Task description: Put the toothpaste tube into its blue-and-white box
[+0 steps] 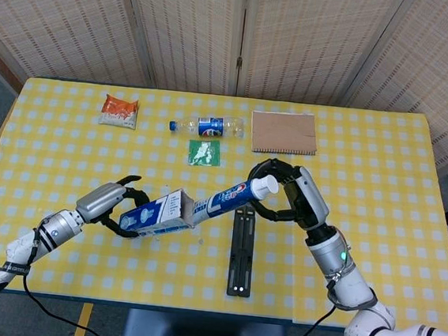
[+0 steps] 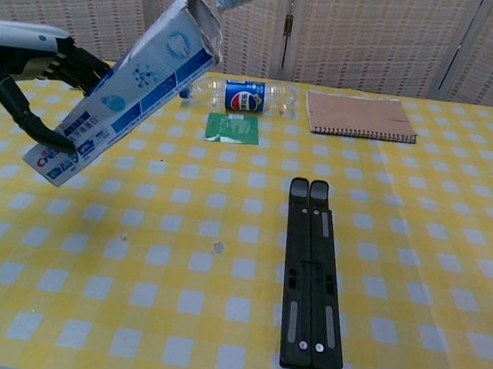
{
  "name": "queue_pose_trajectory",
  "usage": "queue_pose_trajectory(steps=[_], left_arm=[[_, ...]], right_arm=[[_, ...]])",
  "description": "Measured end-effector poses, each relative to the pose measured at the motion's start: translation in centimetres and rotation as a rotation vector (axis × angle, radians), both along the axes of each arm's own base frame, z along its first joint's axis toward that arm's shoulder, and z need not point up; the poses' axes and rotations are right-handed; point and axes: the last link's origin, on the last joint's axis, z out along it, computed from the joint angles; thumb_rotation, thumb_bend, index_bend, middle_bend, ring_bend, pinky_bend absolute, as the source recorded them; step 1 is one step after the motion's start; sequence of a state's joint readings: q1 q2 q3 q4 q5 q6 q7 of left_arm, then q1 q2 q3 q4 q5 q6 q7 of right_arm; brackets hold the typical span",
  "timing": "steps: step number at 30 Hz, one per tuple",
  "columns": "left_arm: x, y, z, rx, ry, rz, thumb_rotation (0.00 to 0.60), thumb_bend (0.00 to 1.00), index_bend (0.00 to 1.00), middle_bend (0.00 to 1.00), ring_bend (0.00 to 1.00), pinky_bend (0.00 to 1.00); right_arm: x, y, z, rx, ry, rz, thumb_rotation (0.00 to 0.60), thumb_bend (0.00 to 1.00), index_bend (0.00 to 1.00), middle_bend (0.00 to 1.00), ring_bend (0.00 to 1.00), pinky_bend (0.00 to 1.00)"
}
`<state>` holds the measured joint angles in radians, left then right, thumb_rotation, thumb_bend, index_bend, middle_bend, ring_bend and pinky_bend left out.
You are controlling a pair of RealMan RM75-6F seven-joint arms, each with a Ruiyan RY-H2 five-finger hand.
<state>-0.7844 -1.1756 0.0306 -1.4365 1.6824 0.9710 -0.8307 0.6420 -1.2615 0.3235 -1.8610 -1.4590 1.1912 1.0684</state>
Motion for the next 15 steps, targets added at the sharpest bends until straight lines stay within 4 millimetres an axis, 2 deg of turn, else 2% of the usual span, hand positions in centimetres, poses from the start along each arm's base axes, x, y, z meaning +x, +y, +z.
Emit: queue_pose_trajectory(steps=[15], left_arm=[[0.73,-0.23,-0.32,-0.002,0.007,-0.054,0.600,0.20,0.46,0.59,0.43,0.00]], right_arm=[[-0.02,-0.85,-0.83,0.013,-0.009,0.000,0.600,0.34,0.73,0.59,0.55,0.44]])
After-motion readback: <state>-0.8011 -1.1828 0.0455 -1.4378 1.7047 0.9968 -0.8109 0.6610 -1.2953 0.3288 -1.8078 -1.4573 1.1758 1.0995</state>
